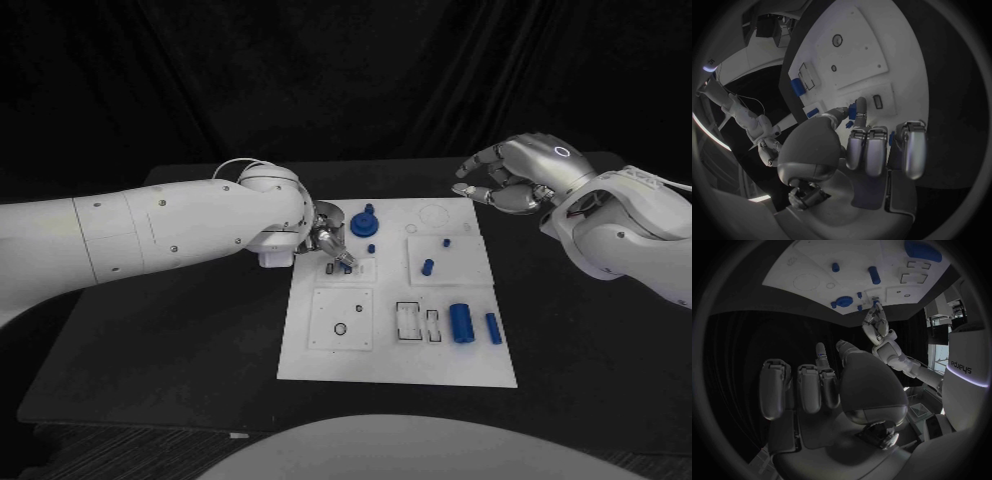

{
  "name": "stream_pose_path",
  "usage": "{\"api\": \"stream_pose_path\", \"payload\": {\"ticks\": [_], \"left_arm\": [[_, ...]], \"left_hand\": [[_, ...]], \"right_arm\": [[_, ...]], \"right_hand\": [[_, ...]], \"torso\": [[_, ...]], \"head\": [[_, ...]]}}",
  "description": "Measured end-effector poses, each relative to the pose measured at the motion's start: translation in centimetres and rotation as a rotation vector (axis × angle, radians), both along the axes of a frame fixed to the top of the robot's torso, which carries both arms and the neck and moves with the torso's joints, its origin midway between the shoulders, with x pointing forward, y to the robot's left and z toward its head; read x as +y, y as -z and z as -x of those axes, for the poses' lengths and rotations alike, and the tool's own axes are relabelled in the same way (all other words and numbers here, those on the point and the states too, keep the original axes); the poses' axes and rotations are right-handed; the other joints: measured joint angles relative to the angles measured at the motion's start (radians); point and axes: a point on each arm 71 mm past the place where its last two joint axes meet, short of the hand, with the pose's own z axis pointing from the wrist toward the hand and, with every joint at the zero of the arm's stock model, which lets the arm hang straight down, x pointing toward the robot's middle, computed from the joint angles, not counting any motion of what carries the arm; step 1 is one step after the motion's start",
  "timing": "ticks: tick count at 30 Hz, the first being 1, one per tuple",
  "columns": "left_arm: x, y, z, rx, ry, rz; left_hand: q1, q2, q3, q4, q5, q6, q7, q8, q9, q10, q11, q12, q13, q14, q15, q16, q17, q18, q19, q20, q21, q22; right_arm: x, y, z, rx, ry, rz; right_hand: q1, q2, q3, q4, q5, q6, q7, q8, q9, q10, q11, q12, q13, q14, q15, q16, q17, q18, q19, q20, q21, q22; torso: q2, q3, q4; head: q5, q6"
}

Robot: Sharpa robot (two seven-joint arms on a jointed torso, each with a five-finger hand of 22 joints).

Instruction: Assemble the parts on the task board

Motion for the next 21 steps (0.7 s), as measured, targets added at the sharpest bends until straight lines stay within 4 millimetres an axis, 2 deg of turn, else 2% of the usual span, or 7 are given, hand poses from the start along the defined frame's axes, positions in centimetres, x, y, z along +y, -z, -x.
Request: {"api": "stream_pose_path", "payload": {"ticks": [9,18,21], "left_arm": [[1.0,0.1,0.6,0.043,-0.049,0.001],[1.3,0.2,0.7,0.059,-0.072,-0.005],[1.3,0.2,0.7,0.061,-0.077,-0.006]], "left_hand": [[-0.012,0.002,0.003,0.003,-0.004,0.000,0.000,0.000,0.002,0.000,0.000,0.000,0.000,0.000,0.000,0.000,0.000,0.000,0.000,0.000,0.000,0.000],[-0.020,0.002,0.012,0.004,-0.007,0.000,0.001,-0.004,0.004,0.000,0.000,0.000,0.000,0.000,0.000,0.000,0.000,0.000,0.000,0.000,-0.004,0.000],[-0.027,0.008,0.021,0.004,-0.011,0.002,0.002,-0.004,0.004,0.000,0.000,0.000,0.000,0.000,0.000,0.000,0.000,0.000,-0.004,-0.004,-0.008,0.000]], "right_arm": [[0.0,0.4,0.1,0.014,0.004,0.005],[0.0,0.7,0.1,0.026,0.006,0.010],[0.0,0.7,0.1,0.028,0.006,0.011]], "right_hand": [[0.020,-0.002,0.009,-0.009,0.042,0.007,0.000,-0.005,0.000,0.000,0.000,0.000,0.000,0.000,0.000,-0.003,0.000,0.000,0.000,0.000,-0.004,0.000],[0.030,-0.003,0.015,-0.015,0.057,0.007,0.000,-0.010,0.001,0.000,0.000,0.000,0.000,0.000,0.000,-0.003,0.000,0.000,0.000,0.000,-0.008,0.000],[0.030,-0.003,0.020,-0.014,0.066,0.007,0.000,-0.010,0.001,0.000,0.000,0.000,0.000,0.000,0.000,-0.003,0.000,0.000,0.000,0.000,-0.007,0.000]], "torso": [[-0.001,0.0010,0.0002],[-0.002,0.0012,0.0019],[-0.002,0.0012,0.0020]], "head": [[0.005,0.000],[0.007,0.000],[0.007,0.000]]}}
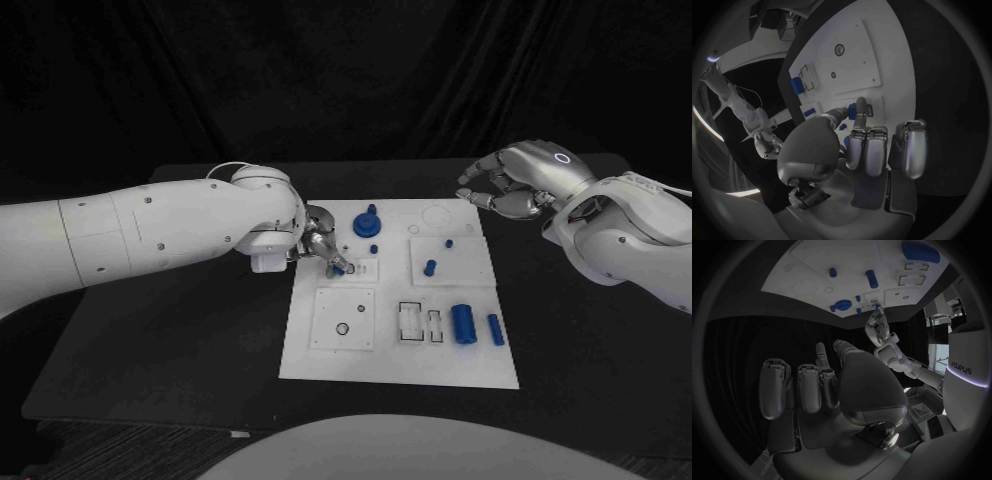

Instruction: Assemble the parts on the task board

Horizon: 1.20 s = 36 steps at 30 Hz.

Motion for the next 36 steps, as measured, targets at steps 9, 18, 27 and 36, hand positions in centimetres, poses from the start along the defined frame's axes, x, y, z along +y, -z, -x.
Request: {"api": "stream_pose_path", "payload": {"ticks": [9,18,27,36], "left_arm": [[-0.3,0.0,-0.1,-0.004,-0.008,0.002],[-0.4,0.0,-0.5,-0.015,-0.020,0.005],[-0.8,0.0,-0.8,-0.027,-0.030,0.011],[-1.0,0.4,-0.8,-0.022,-0.029,0.012]], "left_hand": [[-0.017,0.002,0.010,0.007,-0.012,0.000,0.000,-0.008,0.002,0.000,0.000,0.000,0.000,0.000,0.000,0.000,0.000,0.000,-0.004,0.004,0.000,0.000],[-0.026,0.011,0.016,0.014,-0.021,0.000,0.000,-0.008,0.004,0.000,0.000,0.000,0.000,0.000,0.000,0.000,0.000,0.000,-0.003,0.004,-0.004,0.000],[-0.028,0.012,0.017,0.014,-0.026,-0.002,0.002,-0.011,0.004,0.000,0.000,0.000,0.000,0.000,0.000,0.000,0.000,0.000,-0.003,0.004,-0.004,0.000],[-0.027,0.012,0.018,0.012,-0.026,-0.002,0.002,-0.011,0.004,0.000,0.000,0.000,0.000,0.000,0.000,0.000,0.000,0.000,-0.003,0.004,-0.004,0.000]], "right_arm": [[0.0,0.1,0.0,0.005,0.000,0.003],[0.0,0.2,0.0,0.010,0.001,0.005],[0.0,0.3,0.0,0.014,0.001,0.007],[0.1,0.3,0.0,0.016,-0.001,0.008]], "right_hand": [[0.018,-0.003,0.010,-0.010,0.026,0.000,0.000,-0.004,0.000,0.000,0.000,0.000,0.000,0.000,0.000,0.000,0.000,0.000,0.000,0.000,0.000,0.000],[0.018,-0.003,0.010,-0.010,0.035,0.000,0.000,-0.004,0.001,0.000,0.000,0.000,0.000,0.000,0.000,0.000,0.000,0.000,0.000,0.000,-0.004,0.000],[0.018,-0.003,0.013,-0.013,0.042,0.000,0.000,-0.004,0.001,0.000,0.000,0.000,0.000,0.000,0.000,0.000,0.000,0.000,0.000,0.000,-0.004,0.000],[0.026,-0.003,0.016,-0.016,0.049,0.000,0.000,-0.008,0.001,0.000,0.000,0.000,0.000,0.000,0.000,0.000,0.000,0.000,0.000,0.000,-0.008,0.000]], "torso": [[0.000,0.0001,0.0000],[0.000,0.0003,-0.0002],[0.000,0.0005,-0.0003],[0.000,0.0004,-0.0004]], "head": [[0.002,0.000],[0.001,0.000],[0.005,0.000],[0.005,0.000]]}}
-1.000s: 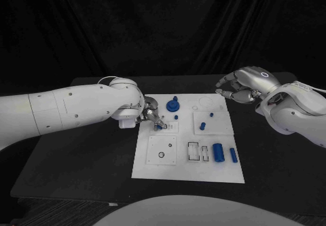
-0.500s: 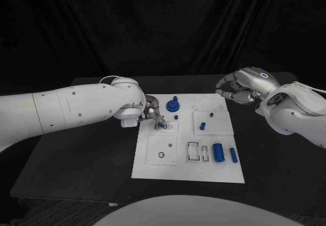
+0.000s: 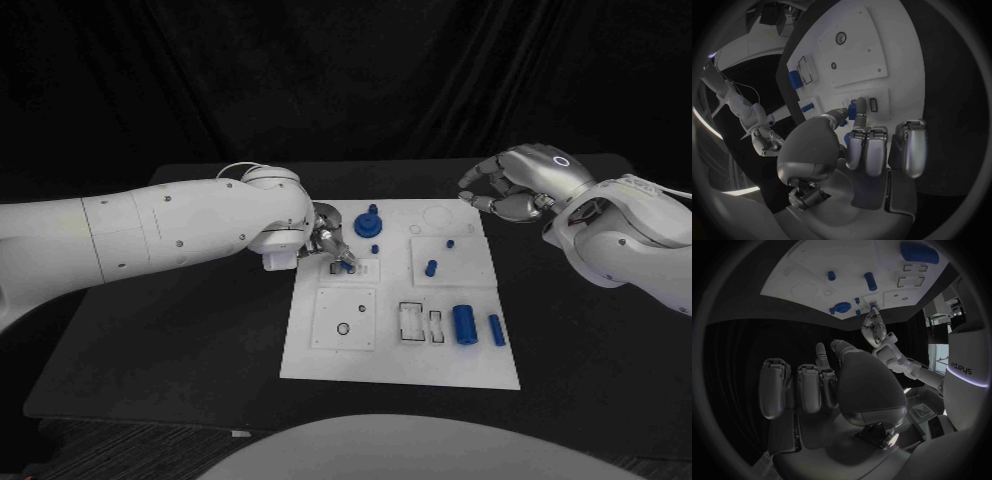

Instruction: Assemble the parts on the task board

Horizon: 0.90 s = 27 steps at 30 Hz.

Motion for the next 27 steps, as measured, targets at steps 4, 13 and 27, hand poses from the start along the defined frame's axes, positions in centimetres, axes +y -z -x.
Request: {"api": "stream_pose_path", "payload": {"ticks": [4,13,27], "left_arm": [[0.00,0.27,0.07,0.005,0.000,0.000],[-0.10,0.58,0.11,0.011,0.001,0.003],[-0.13,0.76,0.03,0.012,0.002,0.010]], "left_hand": [[0.000,0.000,0.001,-0.001,-0.001,0.000,0.000,0.000,0.000,0.000,0.000,0.000,0.000,0.000,0.000,0.000,0.000,0.000,0.000,0.000,0.000,0.000],[0.000,0.000,0.001,-0.001,-0.005,0.000,0.000,0.000,0.003,0.000,0.000,0.000,0.000,0.000,0.000,0.000,0.000,0.000,0.000,0.000,0.000,0.000],[0.000,0.000,0.005,-0.005,-0.005,-0.003,0.004,-0.004,0.003,0.000,0.000,0.000,0.000,0.000,0.000,0.000,0.000,0.000,0.000,0.000,-0.004,0.001]], "right_arm": [[0.00,0.01,0.00,0.001,0.000,0.001],[-0.01,0.05,0.00,0.004,0.000,0.003],[-0.01,0.18,0.03,0.007,0.000,0.004]], "right_hand": [[0.000,0.000,0.003,-0.003,0.001,0.000,0.000,0.000,0.000,0.000,0.000,0.000,0.000,0.000,0.000,0.000,0.000,0.000,0.000,0.000,0.000,0.000],[0.006,-0.006,0.007,-0.007,0.007,0.000,0.000,0.000,0.000,0.000,0.000,0.000,0.000,0.000,0.000,-0.004,0.000,0.000,0.000,0.000,0.000,0.000],[0.006,-0.006,0.007,-0.007,0.007,0.000,0.000,0.000,0.000,0.000,0.000,0.000,0.001,0.000,0.000,-0.004,0.000,0.000,0.000,0.000,0.000,0.000]], "torso": [[0.000,0.0001,0.0001],[0.000,0.0001,0.0001],[0.000,0.0001,0.0001]], "head": [[0.001,0.000],[0.002,0.000],[0.003,0.000]]}}
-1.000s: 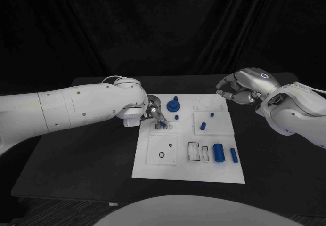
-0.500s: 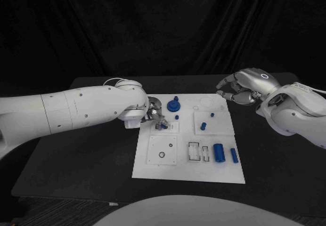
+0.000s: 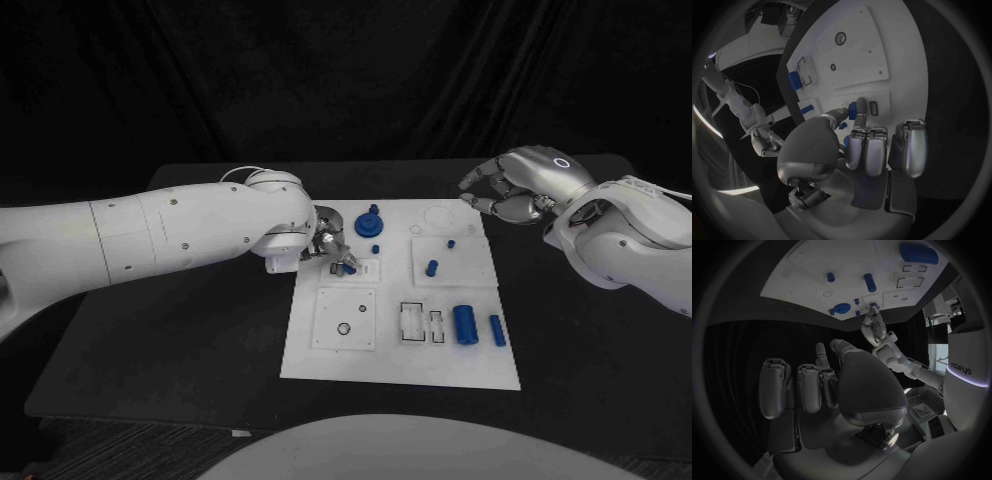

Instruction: Assemble the parts on the task board

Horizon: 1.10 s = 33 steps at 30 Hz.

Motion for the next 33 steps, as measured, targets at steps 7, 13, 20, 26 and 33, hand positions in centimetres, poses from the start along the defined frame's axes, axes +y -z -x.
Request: {"api": "stream_pose_path", "payload": {"ticks": [7,13,20,26,33], "left_arm": [[0.04,0.04,-0.02,0.000,0.000,0.004],[0.07,0.07,-0.03,-0.002,-0.002,0.008],[0.14,0.08,0.02,-0.004,-0.004,0.011],[0.22,0.05,0.09,-0.009,-0.008,0.015],[0.28,0.02,0.09,-0.016,-0.015,0.020]], "left_hand": [[0.000,0.000,0.003,-0.003,0.000,0.000,0.000,0.000,0.000,0.000,0.000,0.000,0.000,0.000,0.000,0.000,0.000,0.000,0.000,0.000,0.000,0.000],[0.000,0.000,0.003,-0.003,-0.002,-0.002,0.002,0.000,0.000,0.000,0.000,0.000,0.000,0.000,0.000,0.000,0.000,0.000,0.000,0.000,0.000,0.000],[-0.005,-0.005,0.007,-0.007,-0.003,-0.002,0.002,0.000,0.000,0.000,0.000,0.000,0.000,0.000,0.000,0.000,0.000,0.000,0.000,0.000,0.000,0.000],[-0.005,-0.005,0.007,-0.007,-0.003,-0.003,0.004,0.000,0.001,0.000,0.000,0.000,0.000,0.000,0.000,0.000,0.000,0.000,-0.004,0.004,0.000,0.000],[-0.005,-0.005,0.007,-0.007,-0.004,-0.002,0.005,0.000,0.001,0.000,0.000,0.000,0.000,0.000,0.000,0.000,0.000,0.000,-0.004,0.004,0.000,0.000]], "right_arm": [[-0.04,0.07,0.00,0.001,0.001,0.001],[-0.06,0.16,0.01,0.003,0.002,0.001],[-0.11,0.24,0.00,0.005,0.003,0.002],[-0.20,0.27,-0.04,0.006,0.006,0.004],[-0.24,0.32,-0.07,0.008,0.007,0.005]], "right_hand": [[0.000,0.000,0.000,0.000,0.000,0.000,0.000,0.000,0.000,0.000,0.000,0.000,0.000,0.000,0.000,0.000,0.000,0.000,0.000,0.000,0.000,0.000],[0.000,0.000,0.000,0.000,0.000,0.000,0.000,0.000,0.000,0.000,0.000,0.000,0.000,0.000,0.000,0.000,0.000,0.000,0.000,0.000,0.000,0.000],[0.000,0.000,0.000,0.000,0.000,0.000,0.000,0.000,0.000,0.000,0.000,0.000,0.000,0.000,0.000,0.000,0.000,0.000,0.000,0.000,0.000,0.000],[0.000,0.000,0.000,0.000,0.000,0.000,0.000,-0.004,0.000,0.000,0.000,0.000,0.000,0.000,0.000,0.000,0.000,0.000,0.000,0.000,0.000,0.000],[0.000,0.000,0.000,0.000,0.000,0.000,0.000,-0.004,0.000,0.000,0.000,0.000,0.000,0.000,0.000,0.000,0.000,0.000,0.000,0.000,0.000,0.000]], "torso": [[0.000,0.0000,0.0000],[0.000,0.0000,0.0000],[0.000,0.0000,0.0000],[0.000,0.0000,0.0001],[0.000,0.0000,0.0004]], "head": [[0.000,0.000],[0.000,0.000],[0.001,0.000],[0.000,0.000],[0.000,0.000]]}}
